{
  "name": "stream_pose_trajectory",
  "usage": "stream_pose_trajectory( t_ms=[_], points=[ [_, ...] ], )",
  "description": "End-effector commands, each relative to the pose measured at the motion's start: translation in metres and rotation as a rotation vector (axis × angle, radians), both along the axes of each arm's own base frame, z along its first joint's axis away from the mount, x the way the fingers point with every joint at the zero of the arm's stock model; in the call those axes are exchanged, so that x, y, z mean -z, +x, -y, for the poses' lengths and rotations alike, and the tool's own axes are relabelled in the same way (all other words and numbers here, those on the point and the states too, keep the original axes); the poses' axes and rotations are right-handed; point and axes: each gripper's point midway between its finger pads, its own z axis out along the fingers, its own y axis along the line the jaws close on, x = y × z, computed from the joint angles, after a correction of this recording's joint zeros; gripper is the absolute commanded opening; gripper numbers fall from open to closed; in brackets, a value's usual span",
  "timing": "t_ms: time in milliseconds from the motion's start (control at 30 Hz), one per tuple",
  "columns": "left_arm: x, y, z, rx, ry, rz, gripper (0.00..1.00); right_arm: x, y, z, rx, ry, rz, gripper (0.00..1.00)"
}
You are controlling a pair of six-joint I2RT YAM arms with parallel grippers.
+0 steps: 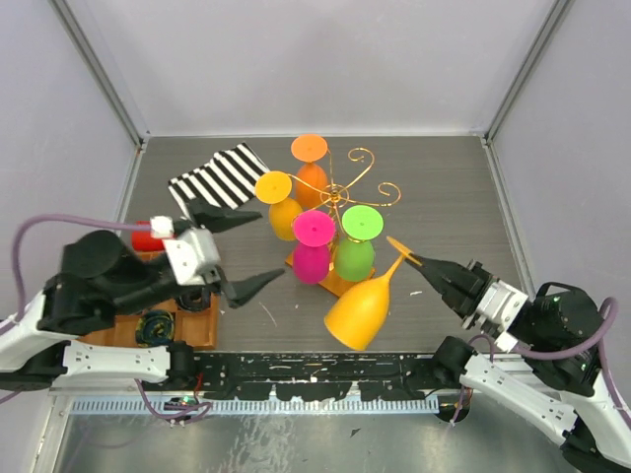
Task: Place the wine glass upside down on the wine glass rack
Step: Adjust the wine glass.
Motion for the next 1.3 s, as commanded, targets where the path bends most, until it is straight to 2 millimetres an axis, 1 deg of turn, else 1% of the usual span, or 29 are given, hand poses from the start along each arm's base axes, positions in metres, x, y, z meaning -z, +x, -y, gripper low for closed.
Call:
stream_pose_trajectory(
  t_ms=[0, 133, 267, 400, 467, 567, 700, 833, 967, 1033, 1267],
  points=[
    [0.009, -0.013, 0.030, 0.122, 0.051, 0.183, 0.94, 0.013, -0.031, -0.027, -0.210, -0.169, 0.193, 0.01],
    [0.024, -0.026, 0.050, 0.231, 0.112, 0.353, 0.88, 0.026, -0.043, -0.045, -0.338, -0.237, 0.208, 0.01],
    [0.036, -0.035, 0.064, 0.305, 0.165, 0.467, 0.76, 0.035, -0.046, -0.060, -0.421, -0.277, 0.215, 0.01],
    [0.050, -0.039, 0.078, 0.353, 0.207, 0.495, 0.61, 0.037, -0.042, -0.071, -0.447, -0.282, 0.214, 0.01],
    [0.057, -0.042, 0.084, 0.383, 0.231, 0.497, 0.56, 0.034, -0.043, -0.074, -0.463, -0.277, 0.224, 0.01],
    [0.067, -0.044, 0.092, 0.415, 0.268, 0.495, 0.53, 0.034, -0.043, -0.078, -0.483, -0.274, 0.230, 0.01],
    [0.077, -0.045, 0.098, 0.432, 0.299, 0.495, 0.54, 0.032, -0.044, -0.078, -0.481, -0.264, 0.241, 0.01],
    [0.079, -0.047, 0.103, 0.446, 0.303, 0.498, 0.54, 0.032, -0.046, -0.077, -0.491, -0.250, 0.249, 0.01],
    [0.076, -0.046, 0.110, 0.439, 0.293, 0.493, 0.49, 0.032, -0.051, -0.078, -0.518, -0.234, 0.258, 0.01],
    [0.076, -0.046, 0.112, 0.436, 0.293, 0.493, 0.44, 0.031, -0.053, -0.079, -0.529, -0.225, 0.261, 0.01],
    [0.074, -0.049, 0.117, 0.442, 0.287, 0.496, 0.22, 0.026, -0.057, -0.081, -0.554, -0.198, 0.269, 0.01]
  ],
)
